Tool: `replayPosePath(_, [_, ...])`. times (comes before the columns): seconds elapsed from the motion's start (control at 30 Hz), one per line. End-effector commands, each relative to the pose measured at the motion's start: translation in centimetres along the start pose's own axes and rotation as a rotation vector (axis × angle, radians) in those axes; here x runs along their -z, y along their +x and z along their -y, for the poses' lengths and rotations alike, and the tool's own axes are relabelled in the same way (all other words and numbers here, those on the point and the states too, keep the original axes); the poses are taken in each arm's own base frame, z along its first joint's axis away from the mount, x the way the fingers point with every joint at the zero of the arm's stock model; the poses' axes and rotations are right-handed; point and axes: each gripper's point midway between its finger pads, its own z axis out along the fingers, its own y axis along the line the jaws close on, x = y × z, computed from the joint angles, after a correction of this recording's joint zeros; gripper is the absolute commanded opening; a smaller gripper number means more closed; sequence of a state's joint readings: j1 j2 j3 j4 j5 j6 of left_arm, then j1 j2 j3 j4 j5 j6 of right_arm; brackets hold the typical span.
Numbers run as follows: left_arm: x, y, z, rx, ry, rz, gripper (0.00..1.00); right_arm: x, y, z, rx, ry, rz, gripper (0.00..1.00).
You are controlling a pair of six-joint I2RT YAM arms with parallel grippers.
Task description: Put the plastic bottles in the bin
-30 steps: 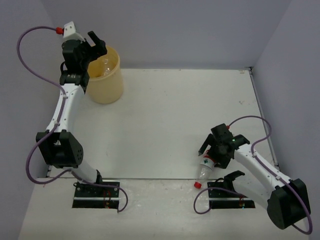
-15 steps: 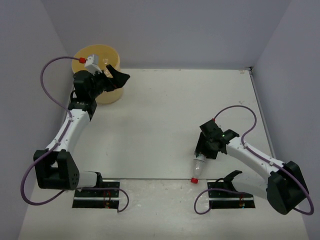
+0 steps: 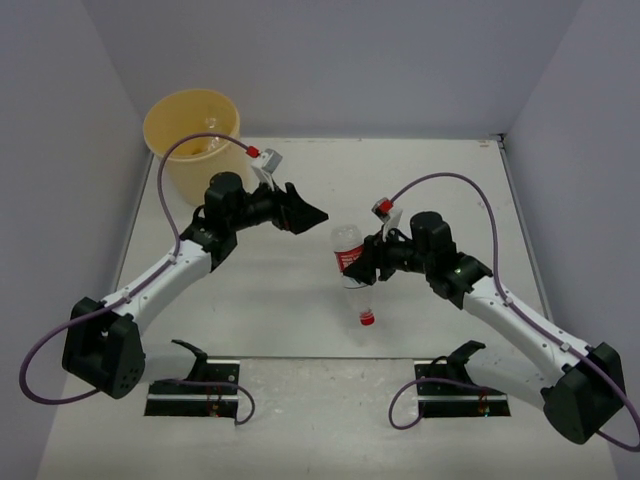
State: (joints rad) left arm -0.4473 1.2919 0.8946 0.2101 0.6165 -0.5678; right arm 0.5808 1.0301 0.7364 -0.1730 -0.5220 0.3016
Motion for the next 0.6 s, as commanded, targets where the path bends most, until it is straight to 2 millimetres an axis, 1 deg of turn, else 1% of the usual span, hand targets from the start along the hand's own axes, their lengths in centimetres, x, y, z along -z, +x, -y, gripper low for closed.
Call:
replayPosePath(0.0, [-0.6, 0.4, 2.9, -0.022, 0.111, 0.016, 1.0, 0.2, -5.0, -4.4, 0.199, -0.213, 0.118, 0.3])
replayPosePath(0.07, [-0.8, 0.7, 3.7, -0.019, 0.143, 0.019, 1.0, -0.4, -4.9, -4.0, 0.181, -0.206, 0.095, 0.3])
replayPosePath(0.17, [-0.6, 0.9, 5.0, -0.028, 0.213, 0.025, 1.0, -0.8, -5.3, -4.0, 0.171, -0.216, 0.09, 0.29])
replayPosePath(0.37, [-0.5, 1.6, 5.7, -0.011, 0.263, 0.008, 1.0, -1.2, -5.4, -3.9, 0.147, -0.221, 0.087, 0.27])
replayPosePath(0.47, [-0.5, 1.5, 5.7, -0.01, 0.263, 0.006, 1.0, -1.4, -5.6, -3.7, 0.137, -0.203, 0.091, 0.27])
replayPosePath(0.57, [-0.6, 1.7, 5.4, -0.008, 0.243, 0.0, 1.0, -1.2, -6.7, -3.8, 0.152, -0.193, 0.132, 0.27])
